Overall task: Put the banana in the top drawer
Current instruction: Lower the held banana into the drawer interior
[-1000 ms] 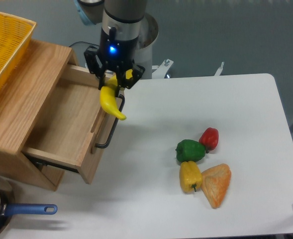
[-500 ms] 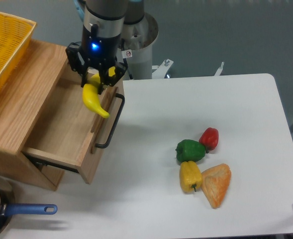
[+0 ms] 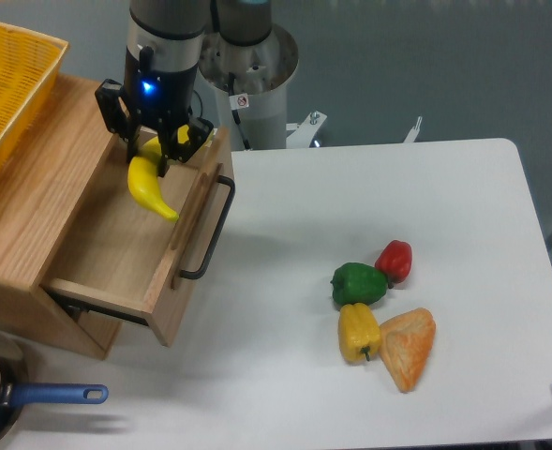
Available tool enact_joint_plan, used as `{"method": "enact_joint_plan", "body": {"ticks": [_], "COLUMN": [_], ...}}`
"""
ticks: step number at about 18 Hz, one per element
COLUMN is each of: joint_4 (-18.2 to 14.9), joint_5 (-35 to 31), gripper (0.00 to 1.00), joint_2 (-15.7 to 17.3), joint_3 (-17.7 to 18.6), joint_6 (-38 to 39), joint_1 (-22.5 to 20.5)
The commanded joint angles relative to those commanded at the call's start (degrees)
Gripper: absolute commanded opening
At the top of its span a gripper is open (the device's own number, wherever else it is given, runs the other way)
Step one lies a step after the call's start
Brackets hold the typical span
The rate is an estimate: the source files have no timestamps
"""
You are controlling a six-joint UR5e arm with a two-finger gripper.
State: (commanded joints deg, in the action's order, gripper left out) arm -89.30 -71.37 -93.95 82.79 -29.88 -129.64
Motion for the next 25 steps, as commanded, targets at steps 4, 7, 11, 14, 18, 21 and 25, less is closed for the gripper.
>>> {"method": "enact_joint_plan", "body": {"ticks": [4,7,11,14,18,21,25], "joint_4": [0.0,0.1,0.8,0.9,1.3,1.7,1.7], "joint_5": [-0.1,-0.1,-0.1,-0.2,-0.2,-0.3,-0.5], "gripper": [0.41,0.41,0.41,0.42,0.43,0.44,0.44], "joint_2": [-0.9,-1.3,-1.7,-1.7,-2.1,-2.6,-3.5], "joint_3": [0.1,0.3,0.3,0.3,0.3,0.3,0.3], "joint_6": [0.3,0.4,0.7,0.7,0.7,0.9,0.9], "joint_1": [0.6,1.1,1.6,2.1,2.6,3.1,3.2]}}
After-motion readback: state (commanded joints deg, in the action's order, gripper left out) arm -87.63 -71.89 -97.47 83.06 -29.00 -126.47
